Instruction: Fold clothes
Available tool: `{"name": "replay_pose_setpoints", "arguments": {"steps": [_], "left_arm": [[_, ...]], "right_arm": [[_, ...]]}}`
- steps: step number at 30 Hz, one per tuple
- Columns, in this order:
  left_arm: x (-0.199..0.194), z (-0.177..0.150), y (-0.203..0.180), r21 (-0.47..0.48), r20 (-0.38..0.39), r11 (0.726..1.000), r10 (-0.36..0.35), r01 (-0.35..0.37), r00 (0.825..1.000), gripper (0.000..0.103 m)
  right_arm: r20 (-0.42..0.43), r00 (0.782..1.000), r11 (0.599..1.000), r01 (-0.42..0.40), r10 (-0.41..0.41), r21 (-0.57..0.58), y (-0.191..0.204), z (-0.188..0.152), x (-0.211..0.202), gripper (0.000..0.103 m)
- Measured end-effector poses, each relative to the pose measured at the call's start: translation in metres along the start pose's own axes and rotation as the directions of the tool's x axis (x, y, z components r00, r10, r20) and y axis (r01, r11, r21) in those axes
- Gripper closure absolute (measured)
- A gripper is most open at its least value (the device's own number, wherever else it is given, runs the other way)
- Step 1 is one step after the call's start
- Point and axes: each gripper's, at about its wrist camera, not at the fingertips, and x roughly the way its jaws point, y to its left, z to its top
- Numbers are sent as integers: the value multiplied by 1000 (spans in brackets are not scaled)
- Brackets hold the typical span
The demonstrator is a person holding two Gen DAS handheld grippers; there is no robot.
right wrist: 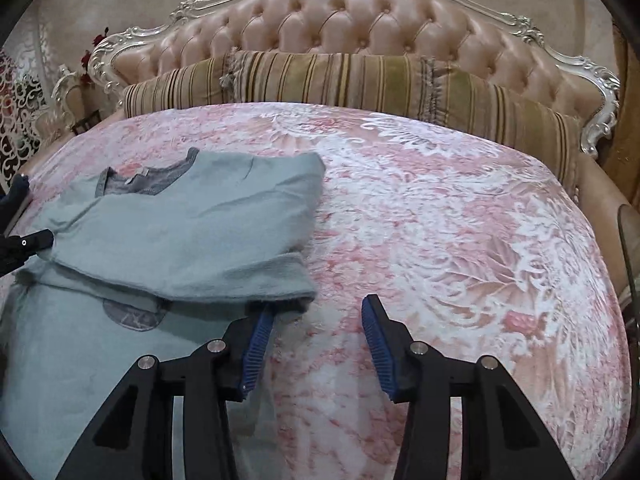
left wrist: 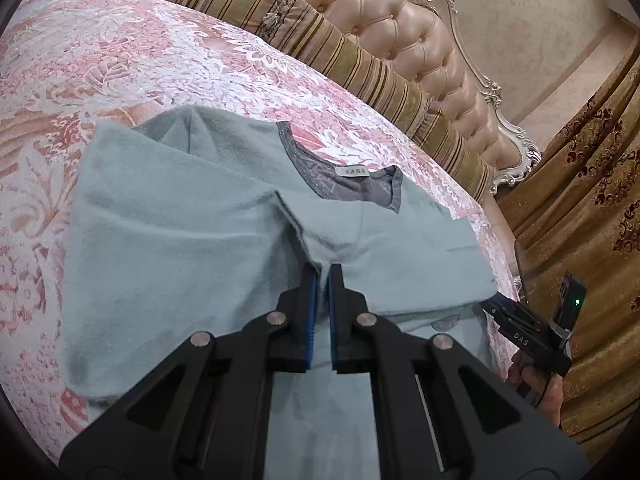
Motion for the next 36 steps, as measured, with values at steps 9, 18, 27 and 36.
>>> {"name": "replay_pose_setpoints", "arguments": {"steps": [9,18,27,36], "left_arm": [[-11,0,10,-22,16,999,49,-48,999,97],[-8,-1,15,-12,-2,995,96,-96,995,97],[-14,-5,7,34,15,990,136,-136,991,97],[-18,-7,2,46,12,986,159,-159,987,97]], "right_arm": [[-17,999,999,46,-46,-7,-2,2,-2,64],[-21,999,999,45,-45,6,-3,0,-1,65],[-25,999,999,35,-35,23,-4,0,-4,64],[-37,999,999,24,-23,30,-6,-3,-9,64]]}}
